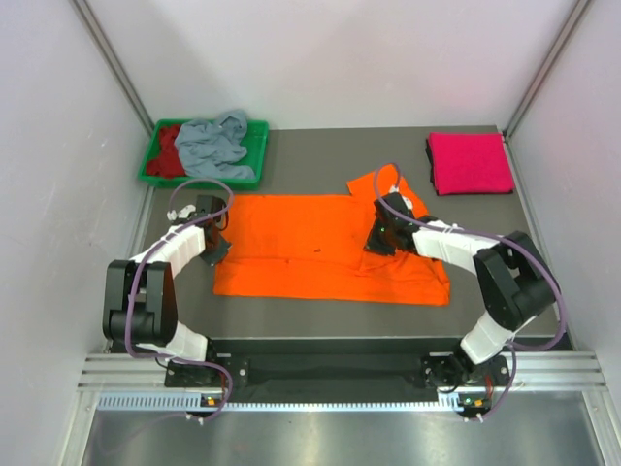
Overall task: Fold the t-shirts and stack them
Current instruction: Fold the tshirt
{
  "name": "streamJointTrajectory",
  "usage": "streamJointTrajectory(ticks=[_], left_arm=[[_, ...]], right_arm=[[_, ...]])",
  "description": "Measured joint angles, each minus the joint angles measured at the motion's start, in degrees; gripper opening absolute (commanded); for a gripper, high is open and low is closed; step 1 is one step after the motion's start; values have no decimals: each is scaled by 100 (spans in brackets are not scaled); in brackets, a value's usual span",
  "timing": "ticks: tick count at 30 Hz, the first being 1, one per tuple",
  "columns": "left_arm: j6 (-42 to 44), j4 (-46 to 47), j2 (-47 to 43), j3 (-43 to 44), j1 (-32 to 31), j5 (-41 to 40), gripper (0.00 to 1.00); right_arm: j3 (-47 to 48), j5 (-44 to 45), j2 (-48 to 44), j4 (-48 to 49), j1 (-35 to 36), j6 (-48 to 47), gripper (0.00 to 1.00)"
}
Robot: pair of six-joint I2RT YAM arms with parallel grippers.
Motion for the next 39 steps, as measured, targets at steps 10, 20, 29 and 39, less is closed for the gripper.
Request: streamJointTrajectory(ticks=[10,20,29,39], left_arm=[[0,2,0,0,-4,-46,0],[146,-98,-24,13,-11,-103,27],[658,-407,-726,734,-20,-337,32],[885,472,-1676,-343,-81,2109,31]], right_arm=[[660,28,625,-166,291,-942,0],[1366,96,800,-820,472,-1661,39],[1523,164,-387,-2127,-752,-1285,35],[-717,-127,-2103,-2765,-1250,-61,27]])
